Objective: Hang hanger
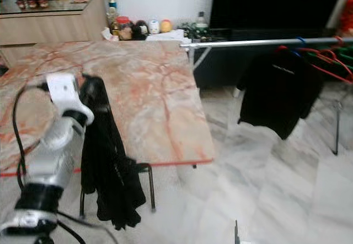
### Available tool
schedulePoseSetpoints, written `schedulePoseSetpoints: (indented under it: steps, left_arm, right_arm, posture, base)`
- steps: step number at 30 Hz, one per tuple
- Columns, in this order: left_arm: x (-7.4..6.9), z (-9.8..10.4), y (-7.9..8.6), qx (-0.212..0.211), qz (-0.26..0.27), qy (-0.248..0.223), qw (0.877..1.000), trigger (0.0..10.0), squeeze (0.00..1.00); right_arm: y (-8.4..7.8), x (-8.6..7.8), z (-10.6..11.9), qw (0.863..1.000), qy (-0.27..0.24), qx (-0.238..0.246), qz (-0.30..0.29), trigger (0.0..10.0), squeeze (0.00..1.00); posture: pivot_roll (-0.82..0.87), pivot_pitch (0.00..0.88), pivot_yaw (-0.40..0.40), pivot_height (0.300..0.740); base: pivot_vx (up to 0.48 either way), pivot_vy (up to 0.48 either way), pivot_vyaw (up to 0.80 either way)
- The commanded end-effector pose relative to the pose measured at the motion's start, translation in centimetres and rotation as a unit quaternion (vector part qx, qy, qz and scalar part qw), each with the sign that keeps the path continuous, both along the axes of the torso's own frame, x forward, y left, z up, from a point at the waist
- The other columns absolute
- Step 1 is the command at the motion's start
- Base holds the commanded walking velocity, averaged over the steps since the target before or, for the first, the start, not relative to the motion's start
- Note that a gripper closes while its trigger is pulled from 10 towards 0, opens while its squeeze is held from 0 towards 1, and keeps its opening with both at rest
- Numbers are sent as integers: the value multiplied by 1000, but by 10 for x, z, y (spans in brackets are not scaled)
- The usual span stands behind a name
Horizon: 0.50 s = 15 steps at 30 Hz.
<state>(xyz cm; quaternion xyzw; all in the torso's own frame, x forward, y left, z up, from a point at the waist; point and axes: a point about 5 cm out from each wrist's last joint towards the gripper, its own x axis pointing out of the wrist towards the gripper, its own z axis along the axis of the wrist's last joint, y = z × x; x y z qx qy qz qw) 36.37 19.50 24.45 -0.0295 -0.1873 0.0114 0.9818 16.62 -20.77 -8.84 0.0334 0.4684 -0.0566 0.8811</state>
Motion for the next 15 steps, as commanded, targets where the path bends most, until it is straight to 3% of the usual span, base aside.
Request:
schedulePoseSetpoints:
  steps: [1,9,12,15]
  left_arm:
    - [5,25,-2,3,-6,-40,999,10000,0]
    - [23,77,4,50,-13,-85,995,10000,0]
    - [24,78,6,51,-6,-86,995,10000,0]
    - [24,56,4,61,-19,-47,997,10000,0]
  right_arm:
    - [2,-2,-1,1000,5,3,2,10000,0]
    - [2,-2,-1,1000,5,2,6,10000,0]
    - [2,-1,-1,1000,5,1,7,10000,0]
    - [2,-2,-1,1000,6,-1,11,10000,0]
  posture:
    - [96,6,36,740]
    - [118,0,37,740]
    - [118,0,37,740]
    - [114,5,39,740]
  base:
    - [480,0,0]
    - [480,0,0]
    - [480,0,0]
    - [220,0,0]
